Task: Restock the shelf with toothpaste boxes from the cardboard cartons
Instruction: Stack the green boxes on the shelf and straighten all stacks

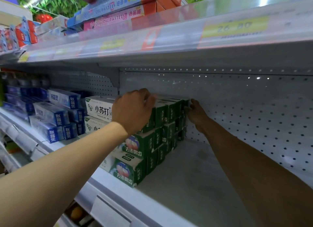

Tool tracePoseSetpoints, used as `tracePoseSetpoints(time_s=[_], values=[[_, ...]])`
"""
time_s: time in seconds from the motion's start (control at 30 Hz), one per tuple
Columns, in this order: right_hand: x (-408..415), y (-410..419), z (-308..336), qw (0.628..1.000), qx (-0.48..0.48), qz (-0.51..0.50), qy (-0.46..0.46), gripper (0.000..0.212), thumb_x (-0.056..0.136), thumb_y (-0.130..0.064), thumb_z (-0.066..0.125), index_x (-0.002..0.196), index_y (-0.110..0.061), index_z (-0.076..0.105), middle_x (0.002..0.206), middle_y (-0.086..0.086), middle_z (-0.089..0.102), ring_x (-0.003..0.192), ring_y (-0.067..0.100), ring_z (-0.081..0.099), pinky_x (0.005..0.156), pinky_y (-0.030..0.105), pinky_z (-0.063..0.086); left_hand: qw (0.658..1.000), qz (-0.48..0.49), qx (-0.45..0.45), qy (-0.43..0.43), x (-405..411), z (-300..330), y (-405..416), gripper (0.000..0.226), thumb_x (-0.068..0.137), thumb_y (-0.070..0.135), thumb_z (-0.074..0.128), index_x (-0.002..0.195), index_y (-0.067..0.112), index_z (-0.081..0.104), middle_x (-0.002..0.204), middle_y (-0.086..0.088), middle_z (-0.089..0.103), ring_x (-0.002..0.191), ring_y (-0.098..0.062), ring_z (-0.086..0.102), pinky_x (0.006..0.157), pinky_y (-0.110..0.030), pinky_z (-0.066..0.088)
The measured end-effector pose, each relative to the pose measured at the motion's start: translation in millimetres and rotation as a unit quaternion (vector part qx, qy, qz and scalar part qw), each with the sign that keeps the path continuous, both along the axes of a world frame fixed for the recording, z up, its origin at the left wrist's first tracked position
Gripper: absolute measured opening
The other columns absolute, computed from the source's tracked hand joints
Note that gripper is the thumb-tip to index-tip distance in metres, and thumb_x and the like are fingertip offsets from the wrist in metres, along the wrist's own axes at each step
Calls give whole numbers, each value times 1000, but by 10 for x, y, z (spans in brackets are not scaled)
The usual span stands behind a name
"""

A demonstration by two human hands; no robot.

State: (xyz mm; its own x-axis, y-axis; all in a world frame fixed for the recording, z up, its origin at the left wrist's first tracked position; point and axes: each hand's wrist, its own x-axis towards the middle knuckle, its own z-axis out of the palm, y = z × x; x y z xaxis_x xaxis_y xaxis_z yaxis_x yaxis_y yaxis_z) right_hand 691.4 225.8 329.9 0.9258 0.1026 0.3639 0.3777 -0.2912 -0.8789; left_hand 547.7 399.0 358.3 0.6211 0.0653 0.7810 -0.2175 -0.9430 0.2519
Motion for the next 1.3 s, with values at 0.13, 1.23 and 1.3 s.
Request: tracePoseSetpoints(time_s=[0.13, 1.23, 1.3], values=[[111, 60, -65, 999, -2, -32, -34, 45, 99, -16, 45, 142, -11, 33, 143, 10, 41, 117, 18, 46, 87, 17, 34, 1000, -8, 11, -13, -9, -50, 18, 42, 100, 39, 30, 87, 11, 59, 56, 4, 47, 51, -14, 47, 78, -38, 47], [-71, 98, -7, 997, -53, 12, -53, 37, 90, -33, 58, 120, -14, 47, 129, 11, 33, 116, 24, 45, 105, 29, 38, 991, 34, -124, 28, -52, -209, 143, 88, 67, 77, 8, 128, 29, 49, 154, -2, 15, 143, -25, 3, 110, -56, 14], [-39, 101, -24, 996, -56, 3, -64, 26, 91, -32, 58, 109, -15, 49, 126, 11, 37, 116, 25, 45, 104, 30, 39, 988, 20, -141, 50, -43, -217, 167, 86, 71, 76, 11, 131, 27, 47, 156, -7, 12, 144, -28, 2, 113, -50, 12]])
